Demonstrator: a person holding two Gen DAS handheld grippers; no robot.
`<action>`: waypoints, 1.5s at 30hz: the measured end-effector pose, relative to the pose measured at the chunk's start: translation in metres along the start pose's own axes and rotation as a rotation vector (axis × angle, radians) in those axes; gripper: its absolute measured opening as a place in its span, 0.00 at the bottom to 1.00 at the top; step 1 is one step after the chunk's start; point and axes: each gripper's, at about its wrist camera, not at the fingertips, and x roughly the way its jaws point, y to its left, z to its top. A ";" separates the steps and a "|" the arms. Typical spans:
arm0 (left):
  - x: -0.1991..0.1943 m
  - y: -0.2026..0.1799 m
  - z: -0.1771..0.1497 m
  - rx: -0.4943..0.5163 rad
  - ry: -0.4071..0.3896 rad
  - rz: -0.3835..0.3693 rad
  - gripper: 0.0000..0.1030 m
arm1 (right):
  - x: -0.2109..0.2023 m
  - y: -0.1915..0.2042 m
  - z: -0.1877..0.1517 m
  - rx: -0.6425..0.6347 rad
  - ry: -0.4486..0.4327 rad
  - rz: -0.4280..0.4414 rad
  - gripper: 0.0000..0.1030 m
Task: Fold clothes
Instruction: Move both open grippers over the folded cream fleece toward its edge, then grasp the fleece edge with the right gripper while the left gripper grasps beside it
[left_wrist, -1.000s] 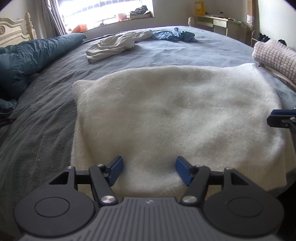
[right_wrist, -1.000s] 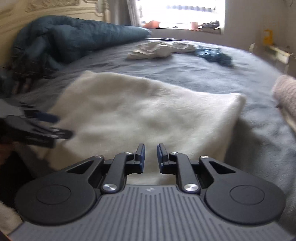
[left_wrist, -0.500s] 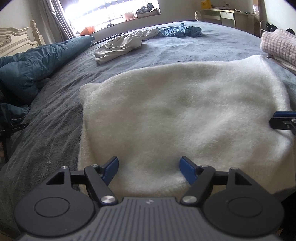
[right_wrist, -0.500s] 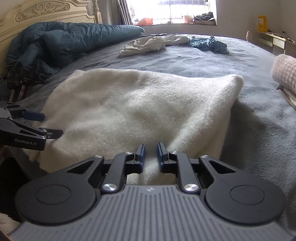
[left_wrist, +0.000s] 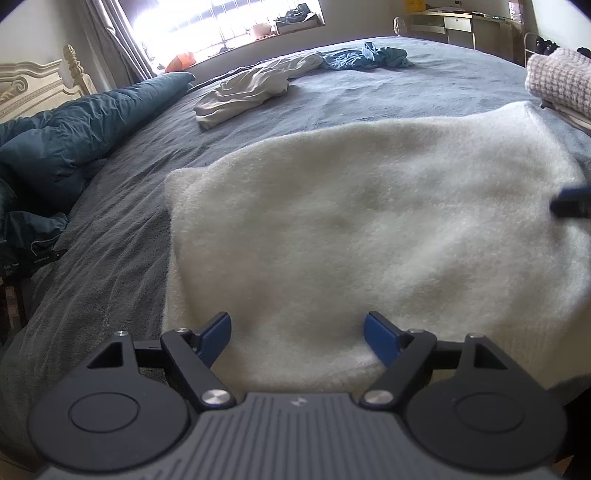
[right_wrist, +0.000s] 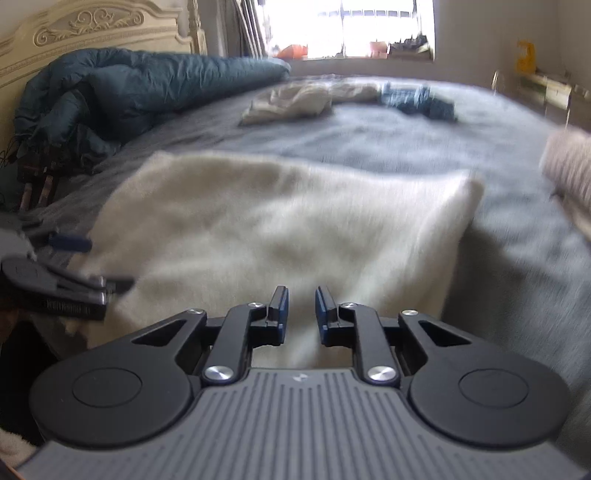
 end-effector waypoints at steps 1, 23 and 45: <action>0.000 0.001 0.000 -0.004 -0.001 -0.001 0.79 | 0.002 -0.002 0.002 -0.001 -0.001 -0.008 0.16; -0.045 0.083 -0.075 -0.298 -0.192 -0.269 0.98 | 0.009 0.079 0.046 -0.045 0.002 0.156 0.43; 0.013 0.140 -0.102 -0.447 -0.276 -0.453 0.85 | 0.088 0.201 0.087 -0.085 0.222 0.368 0.67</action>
